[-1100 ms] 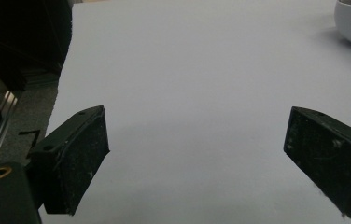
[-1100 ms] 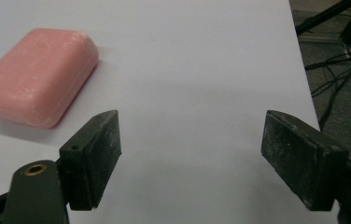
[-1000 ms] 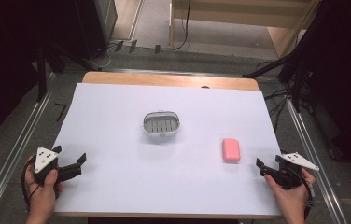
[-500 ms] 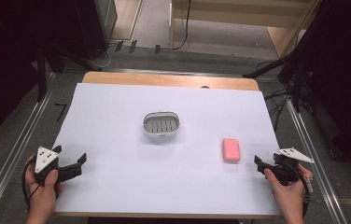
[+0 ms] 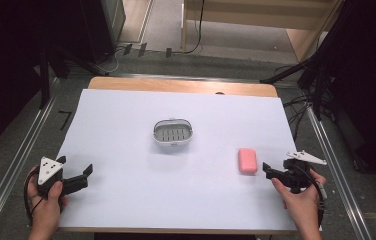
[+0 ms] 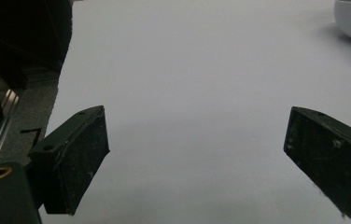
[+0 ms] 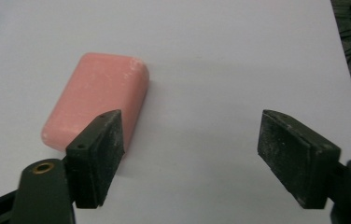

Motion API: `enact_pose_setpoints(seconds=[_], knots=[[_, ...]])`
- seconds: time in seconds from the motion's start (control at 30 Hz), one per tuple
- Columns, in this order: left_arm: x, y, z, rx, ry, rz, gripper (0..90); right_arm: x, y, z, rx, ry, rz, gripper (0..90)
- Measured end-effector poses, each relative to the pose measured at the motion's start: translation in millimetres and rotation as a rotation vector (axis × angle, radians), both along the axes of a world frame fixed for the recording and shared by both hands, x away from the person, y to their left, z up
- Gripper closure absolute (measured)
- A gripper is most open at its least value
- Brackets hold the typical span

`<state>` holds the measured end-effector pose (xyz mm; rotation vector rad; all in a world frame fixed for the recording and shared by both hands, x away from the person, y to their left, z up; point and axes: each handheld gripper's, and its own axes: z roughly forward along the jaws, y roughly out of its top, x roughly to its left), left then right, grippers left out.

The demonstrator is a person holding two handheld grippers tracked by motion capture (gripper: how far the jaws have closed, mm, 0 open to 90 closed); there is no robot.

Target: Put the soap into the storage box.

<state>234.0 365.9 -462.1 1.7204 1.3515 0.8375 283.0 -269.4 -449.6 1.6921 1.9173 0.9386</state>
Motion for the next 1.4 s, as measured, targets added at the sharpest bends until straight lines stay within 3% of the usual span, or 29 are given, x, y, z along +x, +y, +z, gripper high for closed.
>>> enact_pose_setpoints(seconds=[0.13,0.33,0.43,1.4], knots=[[0.2,0.0,0.0,0.0,0.001,0.0,7.0,2.5,3.4,5.0,0.033,0.02,0.003,27.4],[0.2,0.0,0.0,0.001,0.001,-0.002,7.0,4.5,10.7,7.5,0.027,0.034,0.008,28.7],[0.2,0.1,0.1,0.002,0.002,-0.003,7.0,6.8,17.0,9.1,0.047,0.06,0.009,28.8],[0.2,-0.1,0.0,0.005,0.001,-0.005,7.0,28.4,57.6,9.8,0.05,0.171,0.0,29.9]])
